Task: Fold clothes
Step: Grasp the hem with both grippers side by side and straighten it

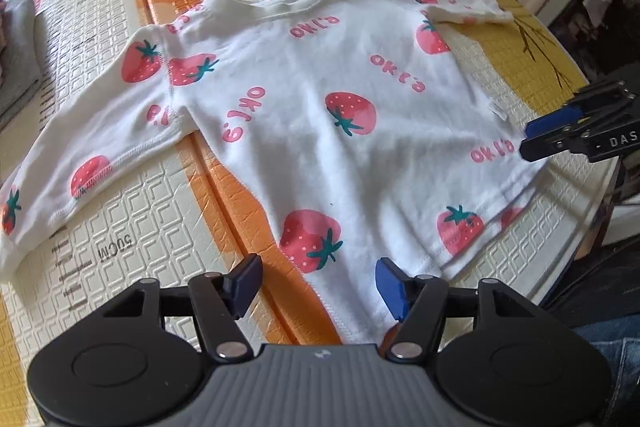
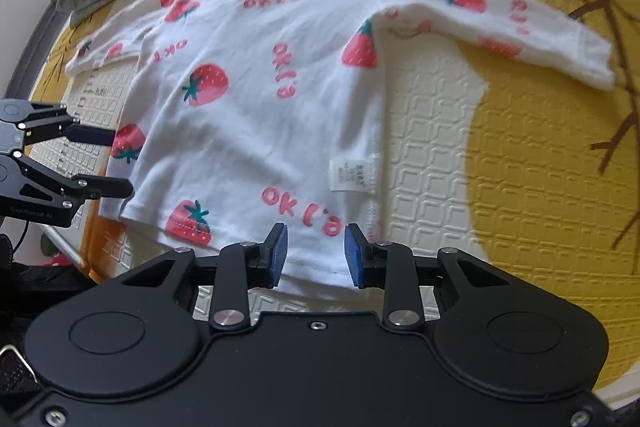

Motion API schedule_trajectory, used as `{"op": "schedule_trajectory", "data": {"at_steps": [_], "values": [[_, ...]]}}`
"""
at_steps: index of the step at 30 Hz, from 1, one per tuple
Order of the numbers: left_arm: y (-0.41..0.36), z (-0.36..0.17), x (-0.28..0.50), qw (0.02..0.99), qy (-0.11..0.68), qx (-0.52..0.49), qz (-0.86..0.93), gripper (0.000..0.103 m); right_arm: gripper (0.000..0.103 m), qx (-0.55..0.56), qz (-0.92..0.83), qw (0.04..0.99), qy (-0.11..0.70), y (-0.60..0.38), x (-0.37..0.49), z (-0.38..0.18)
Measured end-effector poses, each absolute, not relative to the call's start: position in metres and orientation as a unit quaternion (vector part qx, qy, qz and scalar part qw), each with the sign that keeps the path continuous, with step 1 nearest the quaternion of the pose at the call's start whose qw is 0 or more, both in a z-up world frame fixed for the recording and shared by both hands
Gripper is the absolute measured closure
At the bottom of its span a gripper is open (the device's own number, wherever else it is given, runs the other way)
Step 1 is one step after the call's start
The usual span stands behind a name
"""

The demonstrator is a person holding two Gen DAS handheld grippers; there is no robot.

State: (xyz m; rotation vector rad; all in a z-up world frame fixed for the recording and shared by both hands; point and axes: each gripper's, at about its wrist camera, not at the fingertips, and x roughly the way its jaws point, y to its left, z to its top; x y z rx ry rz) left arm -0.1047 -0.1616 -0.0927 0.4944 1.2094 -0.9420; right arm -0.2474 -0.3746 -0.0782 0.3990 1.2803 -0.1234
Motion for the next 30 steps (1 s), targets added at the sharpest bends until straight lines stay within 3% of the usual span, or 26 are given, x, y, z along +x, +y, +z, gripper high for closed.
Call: {"op": "schedule_trajectory", "data": {"at_steps": [4, 7, 11, 12, 13, 20, 30], "values": [[-0.159, -0.094, -0.101, 0.698, 0.552, 0.198, -0.411, 0.038, 0.07, 0.184, -0.081, 0.782, 0.59, -0.386, -0.255, -0.076], [-0.16, -0.094, -0.1, 0.703, 0.554, 0.194, -0.402, 0.046, 0.07, 0.192, -0.085, 0.772, 0.599, -0.391, -0.259, -0.084], [-0.157, -0.091, -0.096, 0.713, 0.551, 0.199, -0.384, 0.069, 0.073, 0.201, -0.072, 0.768, 0.604, -0.384, -0.261, -0.089], [-0.155, -0.089, -0.095, 0.714, 0.55, 0.192, -0.388, 0.083, 0.076, 0.2, -0.069, 0.769, 0.604, -0.382, -0.262, -0.09], [-0.153, -0.087, -0.094, 0.711, 0.554, 0.177, -0.395, 0.087, 0.078, 0.2, -0.068, 0.769, 0.603, -0.38, -0.262, -0.09], [-0.159, -0.088, -0.096, 0.698, 0.568, 0.175, -0.4, 0.092, 0.088, 0.214, -0.064, 0.767, 0.601, -0.379, -0.264, -0.09], [-0.152, -0.08, -0.082, 0.689, 0.579, 0.202, -0.387, 0.096, 0.09, 0.241, -0.036, 0.752, 0.612, -0.379, -0.267, -0.085]]}}
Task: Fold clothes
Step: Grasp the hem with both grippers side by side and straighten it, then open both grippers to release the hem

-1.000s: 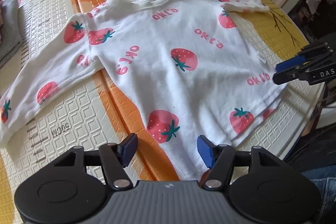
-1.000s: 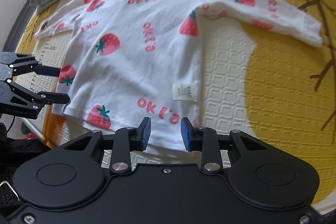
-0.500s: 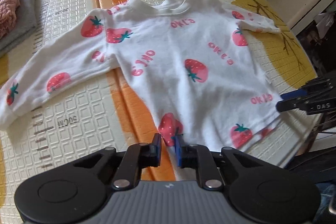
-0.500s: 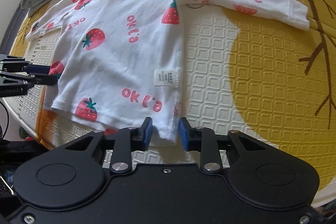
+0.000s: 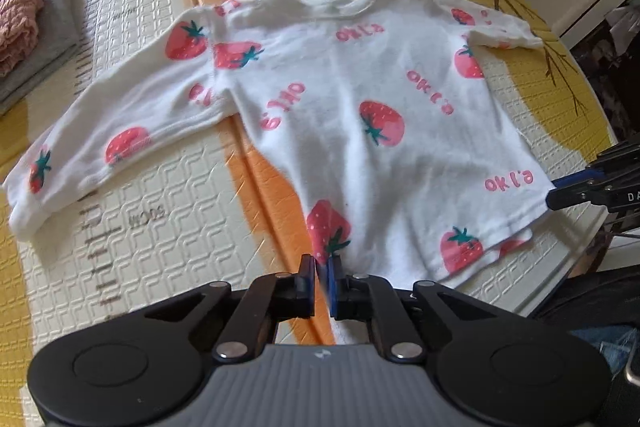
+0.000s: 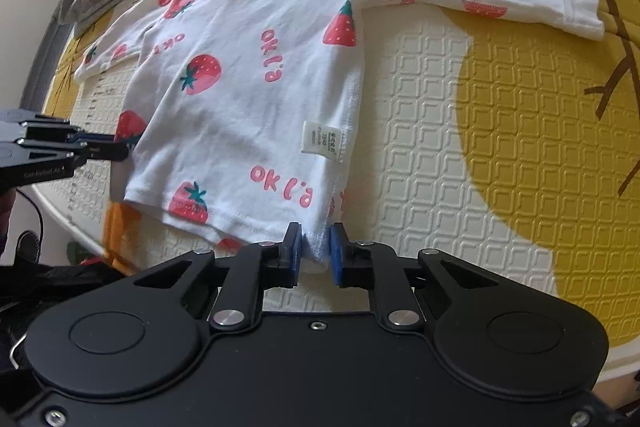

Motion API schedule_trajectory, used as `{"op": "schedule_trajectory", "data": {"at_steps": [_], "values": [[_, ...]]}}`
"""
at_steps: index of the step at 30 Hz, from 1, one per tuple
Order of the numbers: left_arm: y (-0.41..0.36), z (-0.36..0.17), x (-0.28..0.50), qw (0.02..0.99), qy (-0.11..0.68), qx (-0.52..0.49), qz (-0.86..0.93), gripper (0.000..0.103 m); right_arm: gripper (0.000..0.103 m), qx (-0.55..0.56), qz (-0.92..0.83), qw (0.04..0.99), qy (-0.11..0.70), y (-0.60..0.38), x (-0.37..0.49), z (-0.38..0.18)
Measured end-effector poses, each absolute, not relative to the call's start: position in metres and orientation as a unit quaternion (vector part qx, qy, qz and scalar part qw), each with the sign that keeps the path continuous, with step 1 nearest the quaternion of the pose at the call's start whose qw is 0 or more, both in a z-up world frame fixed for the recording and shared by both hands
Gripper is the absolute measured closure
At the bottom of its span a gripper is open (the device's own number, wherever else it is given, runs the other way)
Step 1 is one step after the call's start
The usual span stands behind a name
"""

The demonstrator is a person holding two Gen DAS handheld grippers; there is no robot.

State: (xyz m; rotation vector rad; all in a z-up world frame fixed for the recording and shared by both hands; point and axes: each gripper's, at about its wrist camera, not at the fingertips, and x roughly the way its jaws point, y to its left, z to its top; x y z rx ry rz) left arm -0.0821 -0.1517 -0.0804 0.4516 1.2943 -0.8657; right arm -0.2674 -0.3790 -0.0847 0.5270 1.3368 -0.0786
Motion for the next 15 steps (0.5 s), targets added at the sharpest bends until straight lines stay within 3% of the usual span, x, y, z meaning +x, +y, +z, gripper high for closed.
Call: {"op": "schedule_trajectory", "data": {"at_steps": [8, 10, 12, 15], "values": [[-0.146, -0.089, -0.084, 0.682, 0.588, 0.21, -0.381, 0.091, 0.09, 0.241, -0.043, 0.738, 0.629, -0.376, -0.277, -0.095], [-0.146, -0.087, -0.085, 0.682, 0.585, 0.21, -0.385, 0.084, 0.087, 0.235, -0.045, 0.741, 0.627, -0.377, -0.28, -0.092], [-0.146, -0.083, -0.088, 0.685, 0.577, 0.22, -0.386, 0.065, 0.074, 0.22, -0.05, 0.748, 0.624, -0.378, -0.28, -0.086], [-0.147, -0.074, -0.09, 0.691, 0.564, 0.228, -0.389, 0.06, 0.073, 0.197, -0.054, 0.761, 0.616, -0.379, -0.276, -0.075]]}}
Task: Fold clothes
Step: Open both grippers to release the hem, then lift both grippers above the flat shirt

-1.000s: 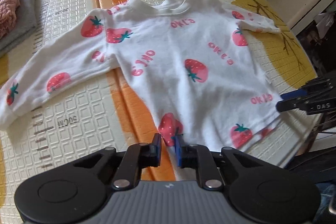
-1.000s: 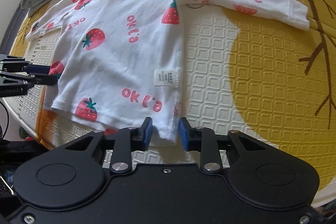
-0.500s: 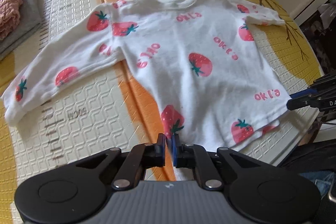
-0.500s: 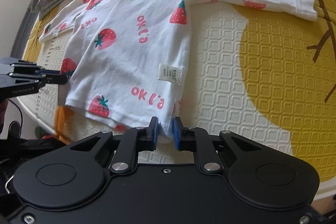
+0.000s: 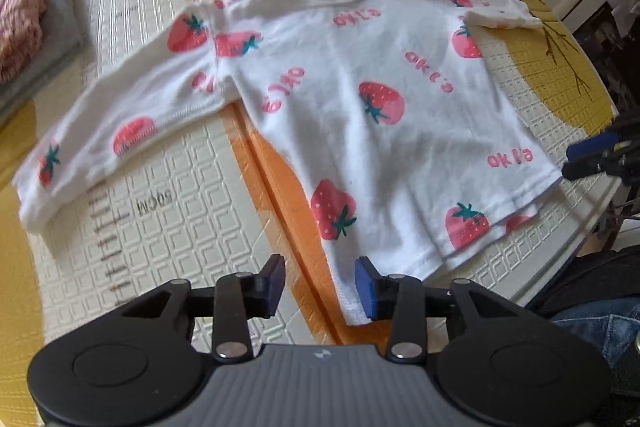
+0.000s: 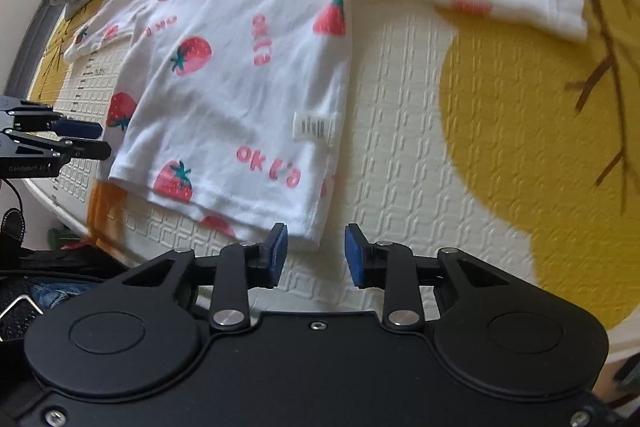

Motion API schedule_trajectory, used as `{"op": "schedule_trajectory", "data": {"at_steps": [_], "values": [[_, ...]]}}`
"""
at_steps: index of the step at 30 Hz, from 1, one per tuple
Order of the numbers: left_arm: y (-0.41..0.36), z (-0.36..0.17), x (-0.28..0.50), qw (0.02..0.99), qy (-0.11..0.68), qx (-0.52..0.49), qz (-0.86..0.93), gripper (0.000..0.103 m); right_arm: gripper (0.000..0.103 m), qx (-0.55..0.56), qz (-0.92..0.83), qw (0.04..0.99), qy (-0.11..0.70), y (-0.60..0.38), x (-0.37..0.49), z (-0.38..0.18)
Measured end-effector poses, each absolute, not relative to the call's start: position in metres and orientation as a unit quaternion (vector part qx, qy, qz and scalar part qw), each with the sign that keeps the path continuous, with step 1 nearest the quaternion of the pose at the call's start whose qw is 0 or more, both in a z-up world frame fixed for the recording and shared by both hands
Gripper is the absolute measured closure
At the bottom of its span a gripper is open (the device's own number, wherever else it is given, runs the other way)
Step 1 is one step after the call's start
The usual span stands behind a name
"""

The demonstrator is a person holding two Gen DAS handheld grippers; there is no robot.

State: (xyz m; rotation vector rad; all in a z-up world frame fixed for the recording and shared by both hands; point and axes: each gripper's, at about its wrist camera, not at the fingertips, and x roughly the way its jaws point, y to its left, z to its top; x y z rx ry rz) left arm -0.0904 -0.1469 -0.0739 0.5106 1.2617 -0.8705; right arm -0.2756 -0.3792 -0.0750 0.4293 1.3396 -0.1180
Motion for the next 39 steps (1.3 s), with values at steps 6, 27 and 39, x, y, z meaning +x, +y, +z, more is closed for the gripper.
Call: {"op": "schedule_trajectory", "data": {"at_steps": [6, 27, 39], "values": [[-0.15, -0.051, -0.089, 0.713, 0.544, 0.221, -0.384, 0.047, 0.055, 0.175, -0.069, 0.791, 0.582, -0.378, -0.266, -0.047], [-0.174, -0.019, -0.075, 0.755, 0.556, 0.166, -0.306, 0.03, 0.001, 0.149, -0.142, 0.815, 0.542, -0.351, -0.21, -0.001], [-0.177, -0.011, -0.082, 0.746, 0.578, 0.172, -0.281, 0.028, 0.001, 0.161, -0.156, 0.806, 0.548, -0.337, -0.205, 0.006]]}}
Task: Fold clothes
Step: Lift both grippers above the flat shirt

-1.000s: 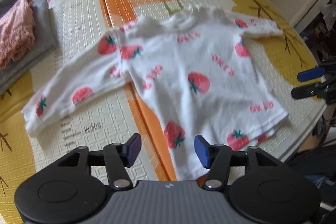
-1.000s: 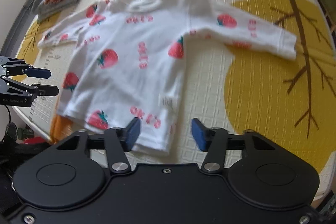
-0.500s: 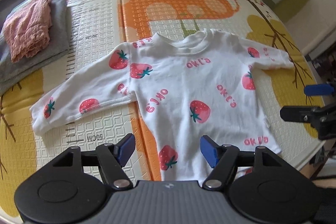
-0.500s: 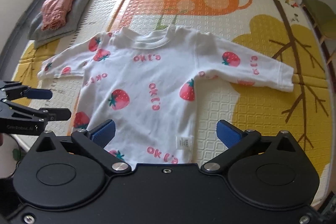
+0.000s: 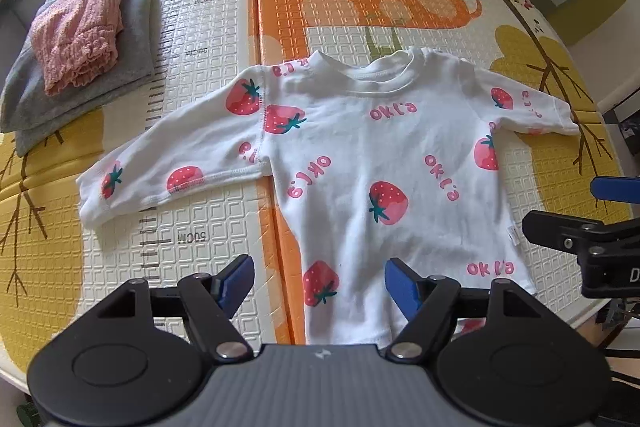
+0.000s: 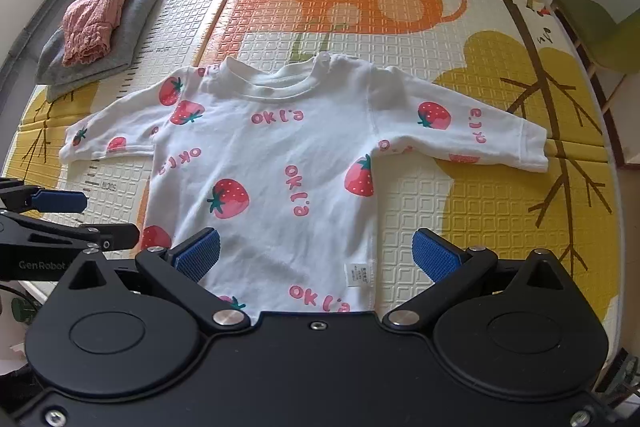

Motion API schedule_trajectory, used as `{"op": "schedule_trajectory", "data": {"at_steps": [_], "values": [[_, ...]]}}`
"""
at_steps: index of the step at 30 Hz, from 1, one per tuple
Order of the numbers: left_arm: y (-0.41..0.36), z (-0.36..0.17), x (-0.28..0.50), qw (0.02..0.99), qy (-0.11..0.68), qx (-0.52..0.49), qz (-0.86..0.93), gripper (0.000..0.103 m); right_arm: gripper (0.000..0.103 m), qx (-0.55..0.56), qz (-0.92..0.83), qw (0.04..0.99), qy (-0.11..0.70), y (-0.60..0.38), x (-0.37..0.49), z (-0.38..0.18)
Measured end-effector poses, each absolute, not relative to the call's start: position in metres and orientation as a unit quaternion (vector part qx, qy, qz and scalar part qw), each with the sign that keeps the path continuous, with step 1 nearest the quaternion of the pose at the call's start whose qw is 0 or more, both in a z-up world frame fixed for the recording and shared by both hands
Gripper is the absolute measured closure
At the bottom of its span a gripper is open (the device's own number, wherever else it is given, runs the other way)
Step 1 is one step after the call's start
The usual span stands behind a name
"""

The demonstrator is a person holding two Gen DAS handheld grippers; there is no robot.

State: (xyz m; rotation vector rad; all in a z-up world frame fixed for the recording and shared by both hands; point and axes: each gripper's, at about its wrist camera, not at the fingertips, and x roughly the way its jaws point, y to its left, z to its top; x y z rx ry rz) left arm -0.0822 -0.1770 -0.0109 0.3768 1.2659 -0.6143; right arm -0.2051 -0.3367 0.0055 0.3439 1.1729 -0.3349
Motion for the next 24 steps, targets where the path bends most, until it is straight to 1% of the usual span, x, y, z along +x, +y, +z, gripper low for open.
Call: {"op": "schedule_trajectory", "data": {"at_steps": [5, 10, 24], "values": [[-0.176, -0.006, -0.087, 0.752, 0.577, 0.175, -0.267, 0.025, 0.001, 0.157, -0.157, 0.805, 0.55, -0.331, -0.205, 0.008], [-0.173, -0.012, -0.084, 0.745, 0.588, 0.167, -0.268, 0.024, 0.001, 0.157, -0.156, 0.802, 0.555, -0.327, -0.203, 0.006], [-0.172, -0.017, -0.075, 0.744, 0.587, 0.172, -0.27, 0.024, 0.001, 0.161, -0.163, 0.799, 0.556, -0.33, -0.197, 0.003]]}}
